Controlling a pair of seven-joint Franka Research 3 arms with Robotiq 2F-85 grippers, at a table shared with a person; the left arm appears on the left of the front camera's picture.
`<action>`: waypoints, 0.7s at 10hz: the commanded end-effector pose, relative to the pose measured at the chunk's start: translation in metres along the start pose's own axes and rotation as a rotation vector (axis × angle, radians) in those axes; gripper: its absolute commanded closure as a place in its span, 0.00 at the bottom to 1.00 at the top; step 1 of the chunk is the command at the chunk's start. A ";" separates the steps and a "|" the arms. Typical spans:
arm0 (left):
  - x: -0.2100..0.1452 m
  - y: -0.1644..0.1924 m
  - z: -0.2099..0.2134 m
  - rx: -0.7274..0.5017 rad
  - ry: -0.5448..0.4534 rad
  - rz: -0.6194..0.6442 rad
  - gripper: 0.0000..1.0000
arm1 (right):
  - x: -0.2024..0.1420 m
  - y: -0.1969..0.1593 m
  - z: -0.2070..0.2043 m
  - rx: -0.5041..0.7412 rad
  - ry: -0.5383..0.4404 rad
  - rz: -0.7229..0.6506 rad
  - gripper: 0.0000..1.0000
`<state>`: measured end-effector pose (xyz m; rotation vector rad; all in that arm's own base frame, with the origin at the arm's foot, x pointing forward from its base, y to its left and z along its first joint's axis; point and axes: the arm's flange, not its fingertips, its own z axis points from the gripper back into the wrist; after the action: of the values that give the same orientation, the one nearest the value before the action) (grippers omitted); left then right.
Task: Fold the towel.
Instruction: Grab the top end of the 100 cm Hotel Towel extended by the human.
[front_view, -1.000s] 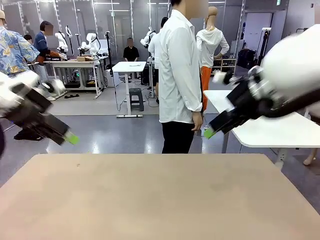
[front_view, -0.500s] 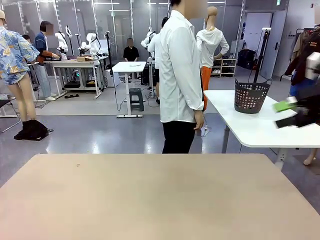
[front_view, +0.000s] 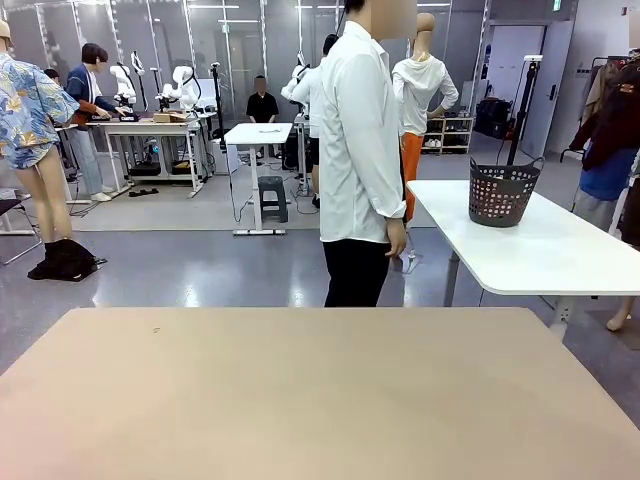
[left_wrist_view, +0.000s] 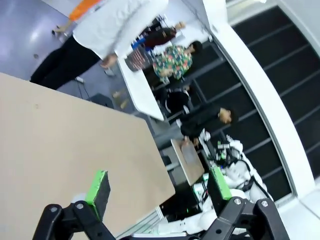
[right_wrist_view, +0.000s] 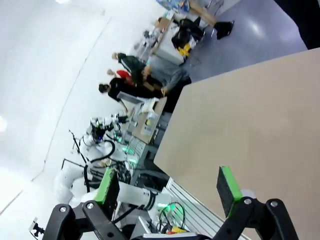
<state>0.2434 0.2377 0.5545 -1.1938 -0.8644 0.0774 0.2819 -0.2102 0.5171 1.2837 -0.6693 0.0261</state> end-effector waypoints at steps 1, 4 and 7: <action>-0.003 0.003 0.009 0.005 -0.047 0.001 0.00 | -0.005 -0.007 0.002 0.017 -0.043 0.020 0.00; -0.005 0.006 0.023 0.028 -0.060 0.026 0.00 | -0.007 -0.009 0.014 0.006 -0.045 -0.009 0.00; -0.005 0.006 0.023 0.028 -0.060 0.026 0.00 | -0.007 -0.009 0.014 0.006 -0.045 -0.009 0.00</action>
<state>0.2277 0.2547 0.5474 -1.1710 -0.8852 0.1659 0.2727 -0.2228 0.5064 1.2936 -0.6920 -0.0225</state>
